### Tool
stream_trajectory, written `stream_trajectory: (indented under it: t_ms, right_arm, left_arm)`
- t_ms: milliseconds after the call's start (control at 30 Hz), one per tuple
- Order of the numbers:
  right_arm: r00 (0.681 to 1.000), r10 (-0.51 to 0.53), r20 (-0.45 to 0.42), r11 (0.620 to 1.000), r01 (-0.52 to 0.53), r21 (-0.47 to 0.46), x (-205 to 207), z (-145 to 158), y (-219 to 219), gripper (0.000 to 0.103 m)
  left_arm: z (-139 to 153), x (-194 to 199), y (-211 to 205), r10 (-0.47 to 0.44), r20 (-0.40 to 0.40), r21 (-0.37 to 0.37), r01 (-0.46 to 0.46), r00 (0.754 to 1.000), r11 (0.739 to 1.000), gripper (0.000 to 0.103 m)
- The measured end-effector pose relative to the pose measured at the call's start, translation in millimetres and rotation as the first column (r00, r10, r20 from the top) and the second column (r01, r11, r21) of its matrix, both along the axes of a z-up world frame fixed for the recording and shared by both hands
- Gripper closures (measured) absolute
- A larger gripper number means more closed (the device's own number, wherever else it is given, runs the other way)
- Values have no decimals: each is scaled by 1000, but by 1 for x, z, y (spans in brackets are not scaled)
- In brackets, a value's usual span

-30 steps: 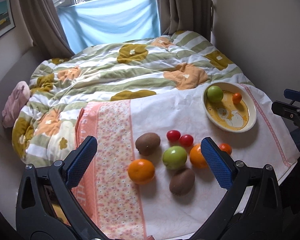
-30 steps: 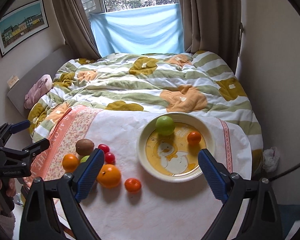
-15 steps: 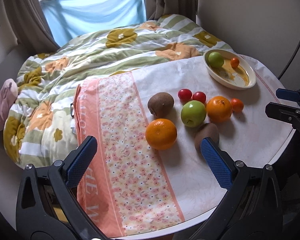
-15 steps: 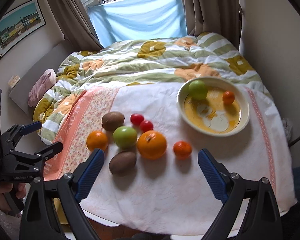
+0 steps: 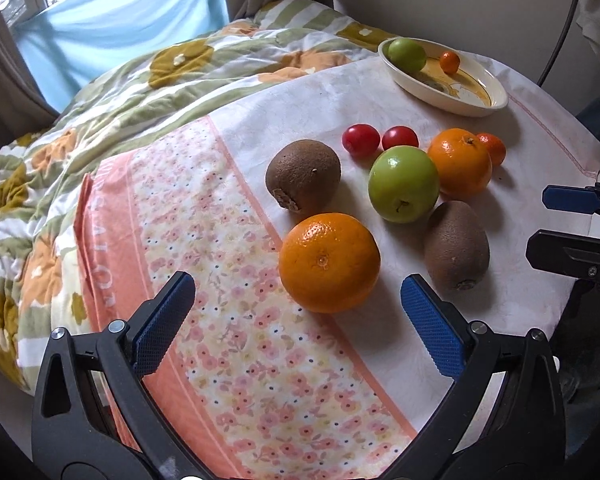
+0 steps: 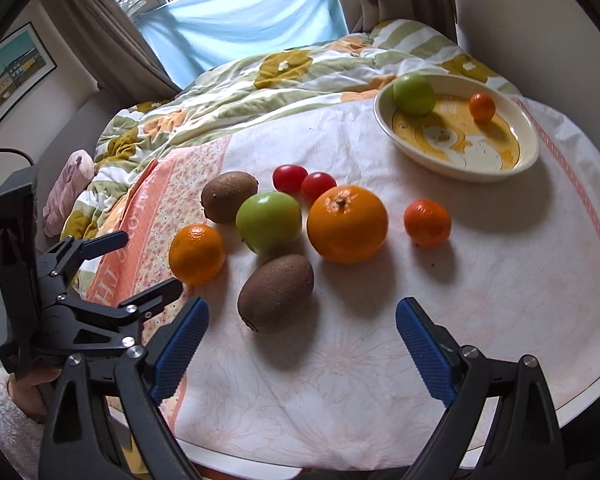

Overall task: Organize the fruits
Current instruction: 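Grasp the large orange with the left tool while the right tool grasps a kiwi, then carry the orange into the duck bowl and open the left tool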

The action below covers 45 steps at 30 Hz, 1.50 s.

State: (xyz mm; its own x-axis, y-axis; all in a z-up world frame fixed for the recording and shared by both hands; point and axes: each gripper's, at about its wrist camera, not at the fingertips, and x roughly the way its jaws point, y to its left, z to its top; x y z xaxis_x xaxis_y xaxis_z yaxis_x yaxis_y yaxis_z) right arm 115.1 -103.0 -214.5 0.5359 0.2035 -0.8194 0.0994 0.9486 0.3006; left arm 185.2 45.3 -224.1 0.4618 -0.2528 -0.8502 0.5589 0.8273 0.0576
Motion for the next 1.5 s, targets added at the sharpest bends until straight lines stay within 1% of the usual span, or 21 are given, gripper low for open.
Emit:
stream_trajectory:
  t_ms: [33, 100, 167, 267, 400, 433, 467, 500, 600, 767, 1100, 1267, 1500]
  right_arm:
    - [1000, -10, -3, 1000, 10, 7, 1, -3, 1, 9]
    - [1000, -24, -10, 1000, 24, 10, 3, -6, 3, 9]
    - [999, -36, -23, 999, 36, 12, 5, -11, 4, 9]
    - [998, -46, -35, 999, 46, 21, 9, -15, 3, 9]
    - [998, -48, -44, 998, 49, 27, 14, -18, 5, 9]
    - [998, -47, -46, 998, 49, 29, 15, -19, 5, 9]
    - [998, -47, -49, 998, 49, 34, 16, -20, 6, 9]
    - [998, -47, -51, 998, 49, 38, 17, -21, 6, 9]
    - [997, -44, -56, 998, 47, 45, 19, -23, 8, 9]
    - [998, -31, -54, 998, 33, 45, 22, -25, 13, 9]
    - [999, -7, -54, 1000, 8, 12, 34, -33, 21, 10]
    - [998, 11, -68, 1000, -13, -29, 37, -40, 25, 20]
    - [996, 42, -73, 996, -48, -79, 40, -45, 34, 26]
  left_arm:
    - [-3, 4, 0, -10, -5, -2, 10, 1000, 1000, 1]
    - [-9, 10, -4, -28, -25, -2, 28, 999, 1000, 9]
    - [-14, 15, -7, -39, -48, -3, 39, 998, 999, 14]
    - [-21, 16, -11, -56, -67, 0, 56, 996, 998, 17]
    - [-26, 18, -13, -73, -97, -15, 72, 993, 997, 31]
    - [-27, 19, -13, -76, -105, -24, 74, 992, 997, 33]
    - [-28, 19, -14, -80, -114, -34, 77, 990, 996, 40]
    - [-29, 18, -15, -87, -120, -38, 83, 989, 996, 43]
    - [-28, 14, -20, -98, -97, -8, 98, 990, 995, 43]
    - [-28, 14, -13, -78, -109, -22, 76, 991, 997, 43]
    - [-27, 3, 5, -27, -100, -14, 26, 995, 1000, 43]
    - [-27, -3, 13, 2, -96, -11, -3, 995, 1000, 44]
    - [-26, -8, 22, 43, -97, -17, -45, 994, 999, 44]
